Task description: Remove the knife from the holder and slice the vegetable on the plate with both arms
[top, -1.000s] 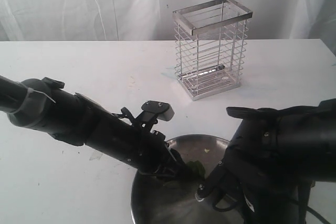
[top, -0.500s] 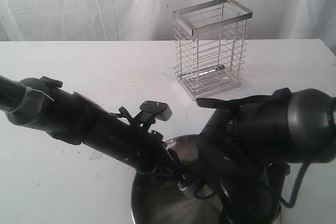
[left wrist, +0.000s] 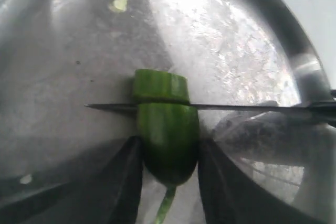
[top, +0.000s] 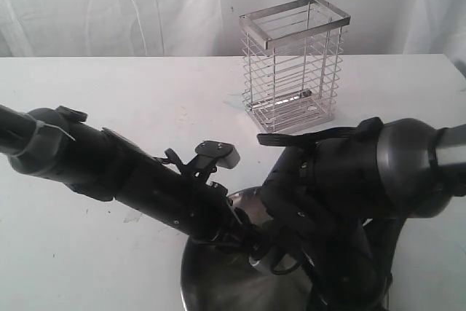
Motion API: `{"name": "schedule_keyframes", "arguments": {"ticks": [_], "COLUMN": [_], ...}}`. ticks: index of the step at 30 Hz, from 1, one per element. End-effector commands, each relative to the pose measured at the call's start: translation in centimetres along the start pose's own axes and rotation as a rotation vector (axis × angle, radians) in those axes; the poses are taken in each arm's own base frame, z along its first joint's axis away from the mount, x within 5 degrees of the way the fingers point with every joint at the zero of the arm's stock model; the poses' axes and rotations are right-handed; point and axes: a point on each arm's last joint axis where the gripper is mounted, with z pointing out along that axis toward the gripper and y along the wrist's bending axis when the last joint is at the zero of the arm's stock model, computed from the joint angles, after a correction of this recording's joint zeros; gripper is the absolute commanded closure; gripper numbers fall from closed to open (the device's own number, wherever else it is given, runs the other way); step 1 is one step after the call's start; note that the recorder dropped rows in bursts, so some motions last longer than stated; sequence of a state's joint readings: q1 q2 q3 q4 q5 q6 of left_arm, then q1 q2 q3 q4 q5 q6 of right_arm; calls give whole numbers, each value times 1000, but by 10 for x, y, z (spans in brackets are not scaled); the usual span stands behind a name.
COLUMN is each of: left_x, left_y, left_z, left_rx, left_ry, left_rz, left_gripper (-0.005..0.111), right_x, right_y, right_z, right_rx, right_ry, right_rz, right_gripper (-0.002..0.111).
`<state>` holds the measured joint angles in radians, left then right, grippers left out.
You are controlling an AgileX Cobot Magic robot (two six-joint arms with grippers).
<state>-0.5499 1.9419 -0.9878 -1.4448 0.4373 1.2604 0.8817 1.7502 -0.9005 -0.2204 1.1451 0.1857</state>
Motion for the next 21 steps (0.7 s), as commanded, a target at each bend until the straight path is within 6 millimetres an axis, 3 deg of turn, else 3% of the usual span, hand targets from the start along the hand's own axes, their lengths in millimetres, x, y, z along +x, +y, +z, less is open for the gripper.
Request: {"name": "schedule_keyframes", "arguments": {"ticks": [1, 12, 21], "left_x": [1, 7, 7], "left_y": [-8, -5, -1], "left_z": [2, 2, 2], "left_rx": [59, 31, -15], "left_ry": [7, 73, 71], "left_rz": [-11, 9, -45], "left_gripper": [67, 67, 67], "right_x": [-3, 5, 5], "right_y": [-6, -33, -27], "right_z": [-1, -16, -19], "right_rx": [73, 69, -8], "right_ry": [-15, -114, -152], "right_rz": [4, 130, 152], "right_gripper": [108, 108, 108]}}
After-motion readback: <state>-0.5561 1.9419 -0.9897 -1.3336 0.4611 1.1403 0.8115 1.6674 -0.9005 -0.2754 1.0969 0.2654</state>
